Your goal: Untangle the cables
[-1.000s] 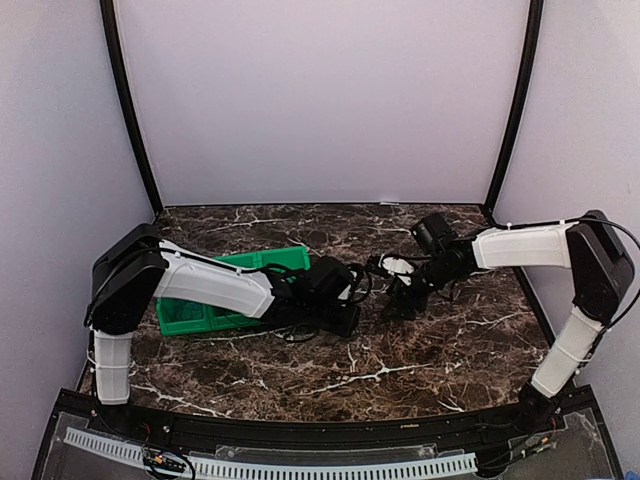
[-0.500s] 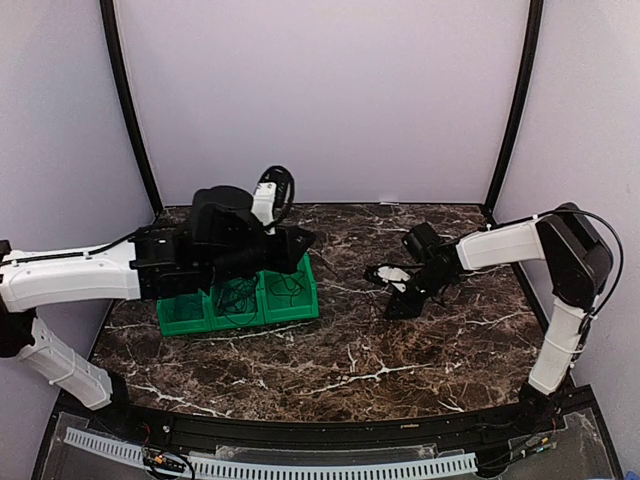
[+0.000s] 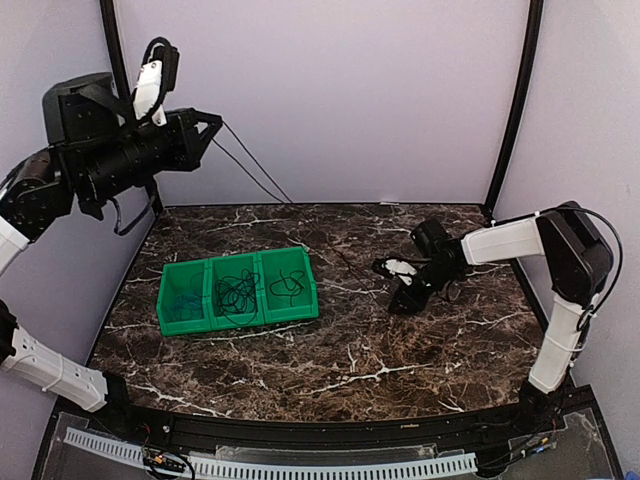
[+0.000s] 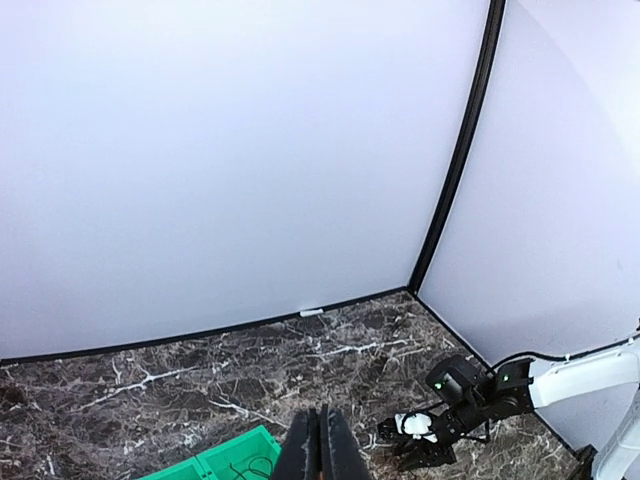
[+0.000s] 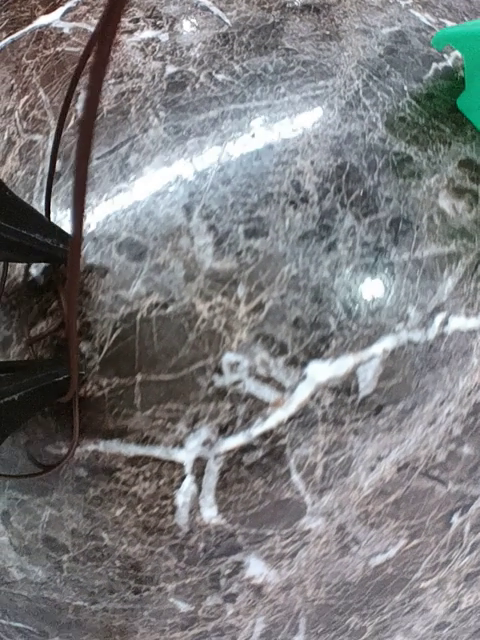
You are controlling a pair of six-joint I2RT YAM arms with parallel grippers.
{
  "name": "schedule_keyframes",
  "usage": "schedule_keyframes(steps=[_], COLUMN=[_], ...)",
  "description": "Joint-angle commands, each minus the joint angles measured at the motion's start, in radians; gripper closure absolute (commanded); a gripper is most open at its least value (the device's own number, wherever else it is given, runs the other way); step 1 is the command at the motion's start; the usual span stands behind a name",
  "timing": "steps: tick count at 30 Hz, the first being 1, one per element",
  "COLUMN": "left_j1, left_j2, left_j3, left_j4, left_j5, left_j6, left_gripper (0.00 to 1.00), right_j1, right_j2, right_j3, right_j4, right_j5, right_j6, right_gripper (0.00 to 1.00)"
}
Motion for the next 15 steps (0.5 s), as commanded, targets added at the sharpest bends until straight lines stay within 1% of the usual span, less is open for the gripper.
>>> schedule_keyframes(steps=[1,3,7,11,15], left_j1=[0.002,0.002,0.003,0.003,0.002], left_j2=[-0.022,-0.009,0.023,0.031,0.039], left_j3=[0.139,0.170,0.257,0.298,0.314], left_j4=[-0.049,-0.063,-0.113,-0.134,-0.162], left_j5=[-0.051,-0.010,0.016,0.031,0.033], left_j6=[0.056,0.050,0.046,0.048,0.047], left_gripper=[1.00,1.00,1.00,1.00,1.00], right_j1=[-0.058,-0.075,-0.114,-0.185,-0.217], right_j2=[0.030,0.025,0.029,0.019,-0.019], right_j3=[-0.026,-0.025,-0.028,-0.026,-0.032], right_j4=[-0.079,-0.078,-0.070,-0.075,-0.074], right_j5=[0.107,0.126,0.195,0.206,0.238], right_j6=[0.028,0.031,0.037,0.045,0.045], right_gripper=[0.65,0.69,0.79,0.79,0.80])
